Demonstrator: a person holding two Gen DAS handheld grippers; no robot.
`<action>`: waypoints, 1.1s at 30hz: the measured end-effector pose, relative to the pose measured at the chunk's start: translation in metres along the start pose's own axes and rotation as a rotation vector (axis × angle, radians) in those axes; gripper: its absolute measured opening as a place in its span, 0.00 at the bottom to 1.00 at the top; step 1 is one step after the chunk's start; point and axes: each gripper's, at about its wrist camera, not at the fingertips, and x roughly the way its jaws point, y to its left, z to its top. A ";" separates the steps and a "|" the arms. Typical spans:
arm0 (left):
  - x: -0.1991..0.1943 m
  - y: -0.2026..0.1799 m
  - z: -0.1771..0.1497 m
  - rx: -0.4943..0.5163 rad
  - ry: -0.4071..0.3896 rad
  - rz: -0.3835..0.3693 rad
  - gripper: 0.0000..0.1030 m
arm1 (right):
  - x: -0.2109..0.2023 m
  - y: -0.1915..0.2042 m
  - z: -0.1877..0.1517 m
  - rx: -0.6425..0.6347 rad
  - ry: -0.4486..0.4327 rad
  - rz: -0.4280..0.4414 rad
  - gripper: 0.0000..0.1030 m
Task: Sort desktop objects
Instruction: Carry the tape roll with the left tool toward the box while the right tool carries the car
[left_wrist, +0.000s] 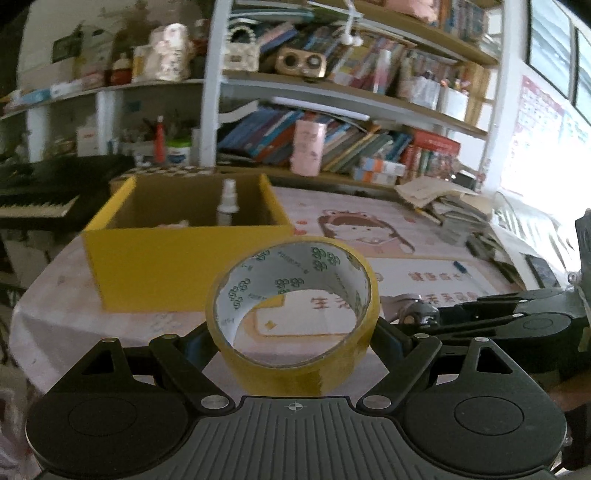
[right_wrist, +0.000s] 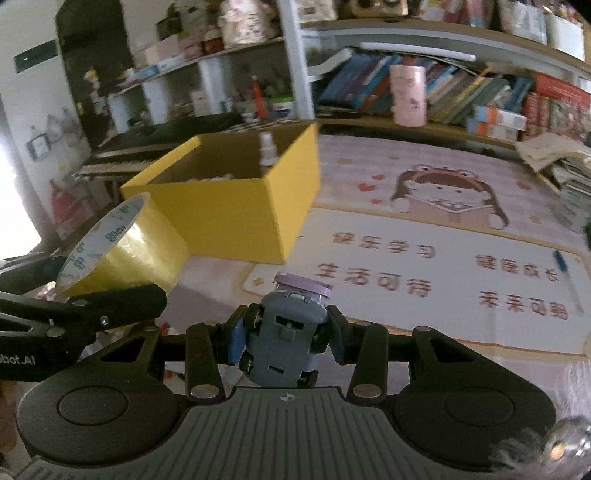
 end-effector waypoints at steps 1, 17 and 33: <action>-0.002 0.003 -0.001 -0.007 0.000 0.008 0.85 | 0.001 0.004 0.000 -0.005 0.001 0.006 0.39; -0.023 0.024 -0.009 -0.034 -0.013 0.053 0.85 | 0.009 0.038 0.001 -0.048 0.009 0.055 0.39; -0.013 0.042 0.004 -0.069 -0.030 0.097 0.85 | 0.031 0.048 0.023 -0.100 0.000 0.100 0.39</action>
